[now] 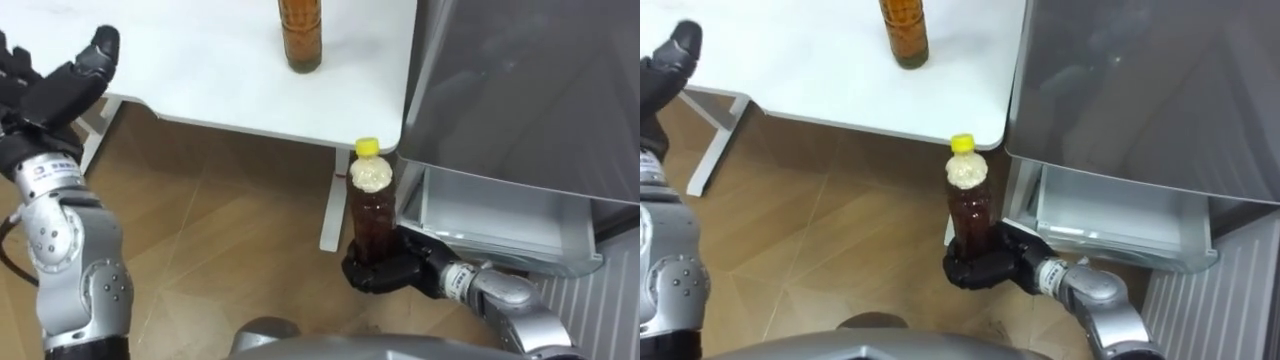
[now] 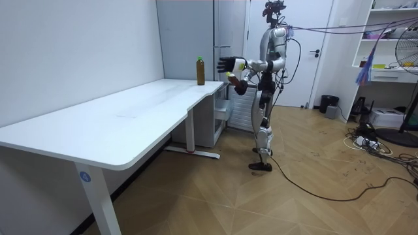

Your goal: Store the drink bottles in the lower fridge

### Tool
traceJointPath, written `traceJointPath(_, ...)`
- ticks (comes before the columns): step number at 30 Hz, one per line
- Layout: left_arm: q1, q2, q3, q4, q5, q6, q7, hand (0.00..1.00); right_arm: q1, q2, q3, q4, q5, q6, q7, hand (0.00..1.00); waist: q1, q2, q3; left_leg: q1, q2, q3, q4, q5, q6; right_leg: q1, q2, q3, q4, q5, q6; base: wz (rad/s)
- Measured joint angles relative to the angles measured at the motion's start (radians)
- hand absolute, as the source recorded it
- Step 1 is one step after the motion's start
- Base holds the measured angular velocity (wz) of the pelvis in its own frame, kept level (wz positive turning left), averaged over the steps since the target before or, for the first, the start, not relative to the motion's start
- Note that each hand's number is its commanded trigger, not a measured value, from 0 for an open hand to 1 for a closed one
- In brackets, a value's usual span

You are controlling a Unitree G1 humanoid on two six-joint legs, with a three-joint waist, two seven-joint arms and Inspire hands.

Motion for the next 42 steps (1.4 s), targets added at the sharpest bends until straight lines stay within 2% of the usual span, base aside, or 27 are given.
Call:
traceJointPath(3,0.0,-0.001,0.0,0.085,0.0,-0.004,0.036,0.0,0.0,0.001,0.0,0.001,0.009,0.0,-0.012,1.0,0.001,-0.003,-0.0018,0.004,0.0,0.0,0.0,0.0,0.0,0.003,0.0,-0.002,0.0,0.0,0.0,0.0)
traceJointPath(9,0.0,-0.001,-0.013,0.254,-0.095,-0.006,0.101,0.0,0.0,-0.002,0.002,0.004,0.029,0.002,-0.028,1.0,-0.001,-0.002,-0.0002,0.014,0.0,0.0,-0.004,0.0,0.0,0.017,0.0,0.0,0.0,0.0,0.0,0.0)
traceJointPath(11,0.001,-0.001,-0.039,0.341,-0.13,-0.005,0.12,0.0,0.0,0.003,0.003,0.004,0.055,0.005,-0.033,1.0,0.0,0.0,0.0011,0.009,0.0,-0.002,-0.005,0.0,0.0,0.014,0.0,0.001,0.0,0.0,0.0,0.0)
traceJointPath(16,0.006,0.0,-0.094,0.486,-0.129,-0.006,0.144,0.0,-0.002,0.009,0.014,0.004,0.062,0.005,-0.069,1.0,0.001,-0.003,-0.0008,-0.004,0.0,-0.003,0.001,0.0,0.0,0.001,0.0,0.001,0.001,0.001,-0.001,0.0)
traceJointPath(20,0.006,-0.001,-0.105,0.629,-0.129,-0.003,0.141,0.0,-0.002,0.011,0.031,0.004,0.06,0.005,-0.08,1.0,0.001,-0.007,-0.0022,-0.002,0.0,-0.002,-0.003,0.0,0.0,-0.004,0.0,0.0,0.001,0.0,-0.001,0.0)
traceJointPath(27,0.031,0.002,-0.134,0.72,-0.135,0.012,0.14,0.0,-0.007,0.01,0.036,0.004,0.066,0.022,-0.105,1.0,0.0,-0.015,-0.0005,-0.002,0.0,0.001,-0.003,0.0,0.0,-0.005,0.0,-0.001,0.001,0.0,-0.001,0.0)
traceJointPath(32,0.034,0.004,-0.206,0.866,-0.148,0.016,0.089,0.0,-0.012,0.014,0.046,0.045,0.1,0.025,-0.106,1.0,-0.006,-0.012,0.0027,0.005,0.0,0.002,-0.015,0.0,0.0,0.003,0.001,0.006,0.0,0.001,-0.001,-0.01)
traceJointPath(34,0.034,0.001,-0.223,0.903,-0.153,0.032,0.076,0.0,-0.012,0.013,0.053,0.069,0.101,0.025,-0.114,1.0,-0.009,-0.015,0.0046,0.0,0.0,0.001,-0.016,-0.001,0.0,-0.001,0.001,0.006,0.0,0.001,-0.001,0.0)
traceJointPath(42,0.034,0.001,-0.248,1.031,-0.119,0.056,0.009,0.0,-0.013,0.004,0.062,0.099,0.1,0.025,-0.127,1.0,-0.019,-0.013,0.0048,-0.006,0.0,0.006,-0.01,-0.001,0.0,-0.016,0.002,0.02,0.004,0.001,-0.002,-0.04)
